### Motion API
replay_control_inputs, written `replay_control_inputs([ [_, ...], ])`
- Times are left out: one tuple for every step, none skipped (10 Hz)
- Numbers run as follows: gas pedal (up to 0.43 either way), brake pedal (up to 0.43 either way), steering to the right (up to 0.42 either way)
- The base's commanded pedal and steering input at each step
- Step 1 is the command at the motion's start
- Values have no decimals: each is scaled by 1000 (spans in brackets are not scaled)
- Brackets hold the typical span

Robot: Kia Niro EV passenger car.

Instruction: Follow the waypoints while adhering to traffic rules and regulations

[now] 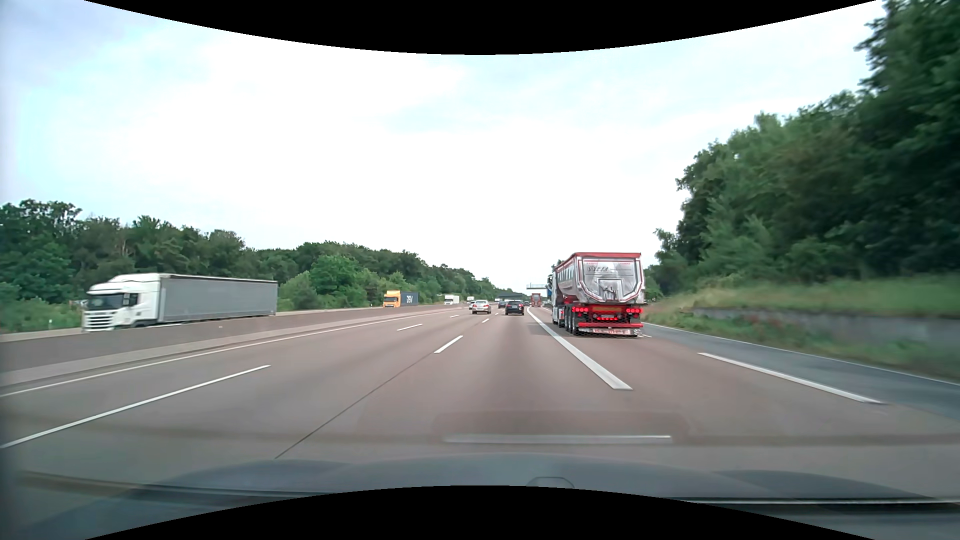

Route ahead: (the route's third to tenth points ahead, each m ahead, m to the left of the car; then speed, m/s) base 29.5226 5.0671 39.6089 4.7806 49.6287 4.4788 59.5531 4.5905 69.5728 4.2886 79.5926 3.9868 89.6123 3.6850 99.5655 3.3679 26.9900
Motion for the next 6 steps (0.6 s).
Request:
replay_control_inputs([
  [169,0,0],
  [169,0,0],
  [169,0,0],
  [169,0,0],
  [169,0,0],
  [169,0,-1],
])
